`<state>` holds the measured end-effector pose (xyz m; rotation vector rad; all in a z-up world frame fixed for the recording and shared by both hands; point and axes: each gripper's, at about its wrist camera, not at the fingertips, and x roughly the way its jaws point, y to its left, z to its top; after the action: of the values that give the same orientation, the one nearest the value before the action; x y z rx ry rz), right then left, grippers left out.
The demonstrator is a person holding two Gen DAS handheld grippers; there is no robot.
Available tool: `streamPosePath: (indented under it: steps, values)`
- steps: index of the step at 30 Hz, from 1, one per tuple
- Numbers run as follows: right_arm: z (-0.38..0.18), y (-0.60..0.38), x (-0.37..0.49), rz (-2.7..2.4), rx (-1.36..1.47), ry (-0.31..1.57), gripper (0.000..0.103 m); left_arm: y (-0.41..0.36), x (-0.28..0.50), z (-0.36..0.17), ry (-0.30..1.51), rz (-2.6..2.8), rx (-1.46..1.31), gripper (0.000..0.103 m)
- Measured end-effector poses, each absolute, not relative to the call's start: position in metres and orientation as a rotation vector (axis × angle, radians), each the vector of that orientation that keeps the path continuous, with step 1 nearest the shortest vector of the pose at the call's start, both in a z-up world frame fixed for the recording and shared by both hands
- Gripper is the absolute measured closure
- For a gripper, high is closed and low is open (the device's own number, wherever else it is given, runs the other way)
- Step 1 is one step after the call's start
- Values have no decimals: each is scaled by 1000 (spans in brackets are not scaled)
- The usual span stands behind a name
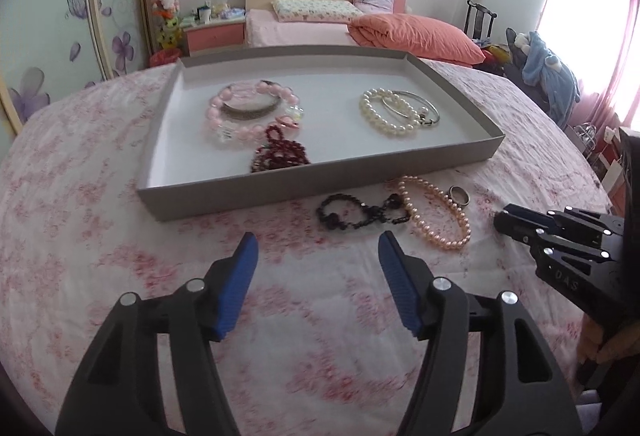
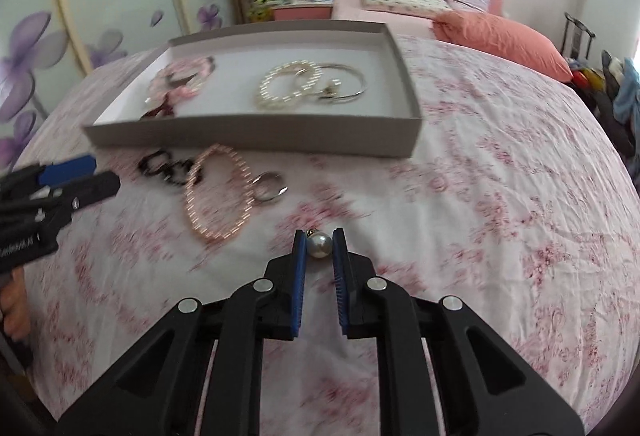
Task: Organize jewelry
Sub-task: 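Grasp the pearl earring with right tool while left tool approaches the black bead bracelet, then close left tool on the black bead bracelet while right tool holds the pearl earring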
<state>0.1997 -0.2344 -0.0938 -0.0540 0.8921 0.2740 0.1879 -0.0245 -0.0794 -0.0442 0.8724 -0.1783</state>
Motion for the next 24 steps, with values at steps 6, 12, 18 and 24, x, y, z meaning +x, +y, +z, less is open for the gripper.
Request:
streamPosePath:
  steps: [6,12,18,24]
  values:
    - [-94,-236,201,277,-50,884,89,-30,210,-85,911,-162,-148,60]
    - [-95,-236,201,285,-38,886,88,-40,221,-93,928,-101,-110,83]
    - [-95,-237,201,284,-39,886,88,-50,216,-94,912,-70,12,91]
    - [-95,-237,200,281,-46,885,88,-34,204,-94,909,-46,49,91]
